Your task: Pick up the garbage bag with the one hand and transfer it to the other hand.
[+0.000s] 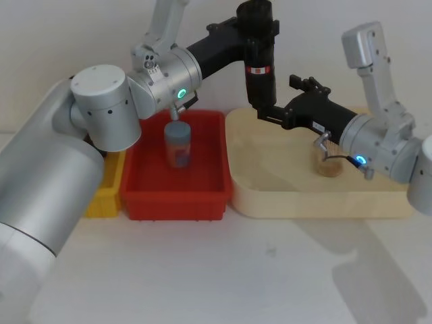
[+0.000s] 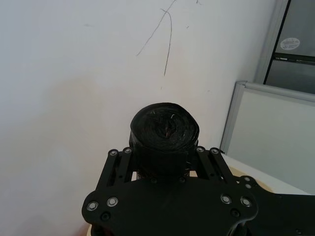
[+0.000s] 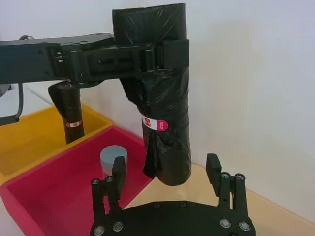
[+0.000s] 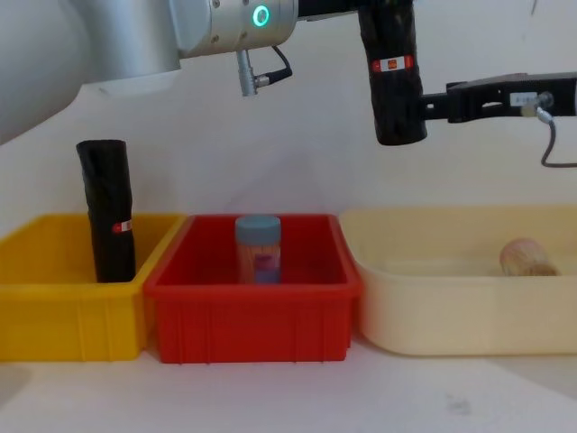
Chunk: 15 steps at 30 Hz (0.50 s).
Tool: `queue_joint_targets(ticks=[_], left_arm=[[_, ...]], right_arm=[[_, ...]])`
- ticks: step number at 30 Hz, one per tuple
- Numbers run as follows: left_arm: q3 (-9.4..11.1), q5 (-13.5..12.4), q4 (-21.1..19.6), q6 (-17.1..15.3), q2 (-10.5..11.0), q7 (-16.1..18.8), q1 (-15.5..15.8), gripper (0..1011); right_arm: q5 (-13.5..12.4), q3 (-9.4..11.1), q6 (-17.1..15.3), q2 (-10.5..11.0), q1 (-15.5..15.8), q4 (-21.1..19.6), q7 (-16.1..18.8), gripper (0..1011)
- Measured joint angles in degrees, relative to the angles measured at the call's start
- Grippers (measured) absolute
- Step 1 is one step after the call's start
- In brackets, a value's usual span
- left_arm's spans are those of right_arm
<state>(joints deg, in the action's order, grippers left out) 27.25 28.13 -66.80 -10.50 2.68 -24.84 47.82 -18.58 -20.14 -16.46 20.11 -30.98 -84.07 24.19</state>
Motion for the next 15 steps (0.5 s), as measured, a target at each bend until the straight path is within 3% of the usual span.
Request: queue_joint_targets(ticks=[15], left_arm=[[0.0, 0.0, -0.01, 0.0, 0.0, 0.0, 0.0, 498]], right_arm=[[0.95, -2.24, 2.38, -1.44, -3.4, 4.99, -0.07, 1001]])
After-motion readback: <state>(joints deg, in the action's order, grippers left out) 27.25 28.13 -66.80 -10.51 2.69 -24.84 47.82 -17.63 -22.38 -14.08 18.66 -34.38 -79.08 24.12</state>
